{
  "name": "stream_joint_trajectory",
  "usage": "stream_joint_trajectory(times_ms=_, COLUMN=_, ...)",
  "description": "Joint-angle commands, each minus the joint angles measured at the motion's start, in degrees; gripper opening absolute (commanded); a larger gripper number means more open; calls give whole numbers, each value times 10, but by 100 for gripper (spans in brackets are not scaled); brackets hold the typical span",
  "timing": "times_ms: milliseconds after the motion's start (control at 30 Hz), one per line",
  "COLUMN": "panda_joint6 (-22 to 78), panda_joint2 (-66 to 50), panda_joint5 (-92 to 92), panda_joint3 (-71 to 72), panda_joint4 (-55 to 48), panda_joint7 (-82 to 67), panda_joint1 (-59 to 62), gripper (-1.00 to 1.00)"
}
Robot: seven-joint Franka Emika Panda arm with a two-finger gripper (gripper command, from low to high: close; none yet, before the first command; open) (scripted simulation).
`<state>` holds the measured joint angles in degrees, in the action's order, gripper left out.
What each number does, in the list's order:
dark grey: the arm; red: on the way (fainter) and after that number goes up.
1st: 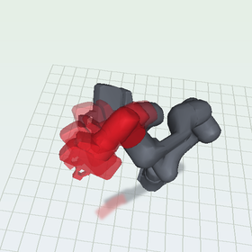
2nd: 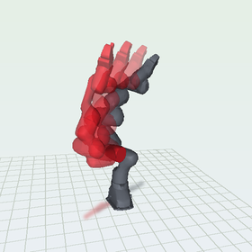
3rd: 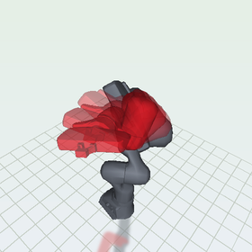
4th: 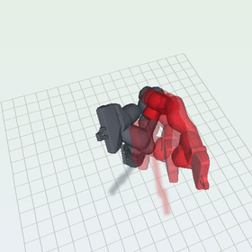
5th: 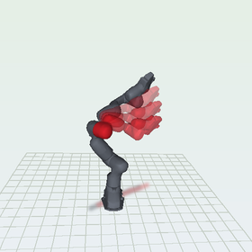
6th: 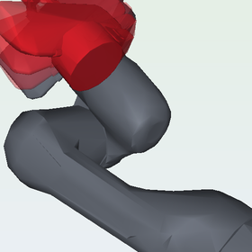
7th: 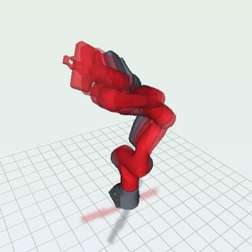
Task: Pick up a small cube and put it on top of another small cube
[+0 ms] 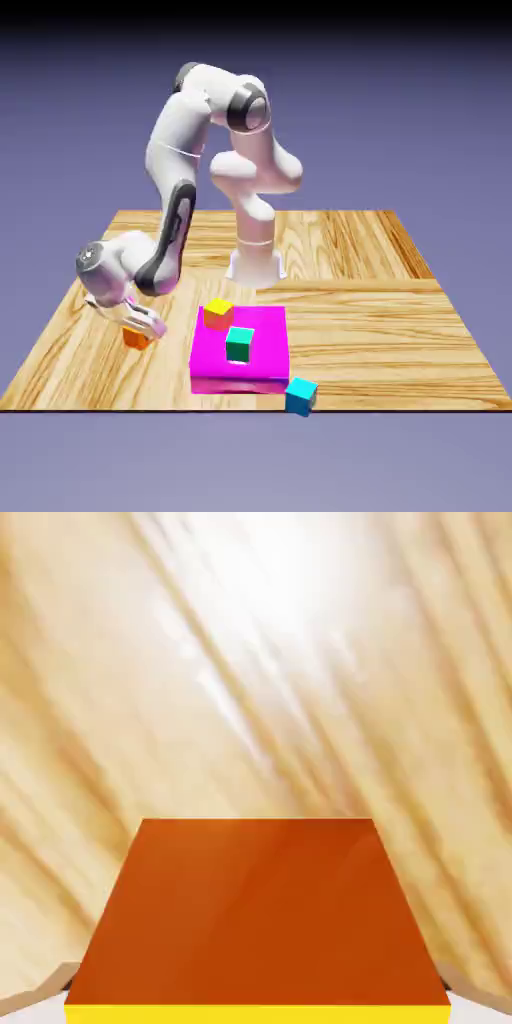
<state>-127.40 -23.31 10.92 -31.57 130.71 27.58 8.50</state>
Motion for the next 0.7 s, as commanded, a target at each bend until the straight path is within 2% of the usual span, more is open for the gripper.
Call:
stream_joint_trajectory(times_ms=0, panda_joint6=22, panda_joint2=18, panda_joint5=-18, panda_joint3=0, panda_joint4=-8, panda_joint7=5, panda_joint1=-12, gripper=-100)
stream_joint_trajectory(times_ms=333, panda_joint6=196, panda_joint2=136, panda_joint5=-199, panda_joint3=207, panda_joint4=-117, panda_joint7=-63, panda_joint1=-191, gripper=-100)
stream_joint_trajectory(times_ms=400, panda_joint6=200, panda_joint2=140, panda_joint5=-203, panda_joint3=213, panda_joint4=-120, panda_joint7=-65, panda_joint1=-195, gripper=-100)
stream_joint_trajectory(times_ms=533, panda_joint6=101, panda_joint2=105, panda_joint5=-207, panda_joint3=209, panda_joint4=-55, panda_joint7=-60, panda_joint1=-187, gripper=-100)
stream_joint_trajectory(times_ms=567, panda_joint6=101, panda_joint2=105, panda_joint5=-207, panda_joint3=209, panda_joint4=-55, panda_joint7=-60, panda_joint1=-187, gripper=100)
stream_joint_trajectory(times_ms=667, panda_joint6=151, panda_joint2=123, panda_joint5=-205, panda_joint3=211, panda_joint4=-88, panda_joint7=-63, panda_joint1=-191, gripper=100)
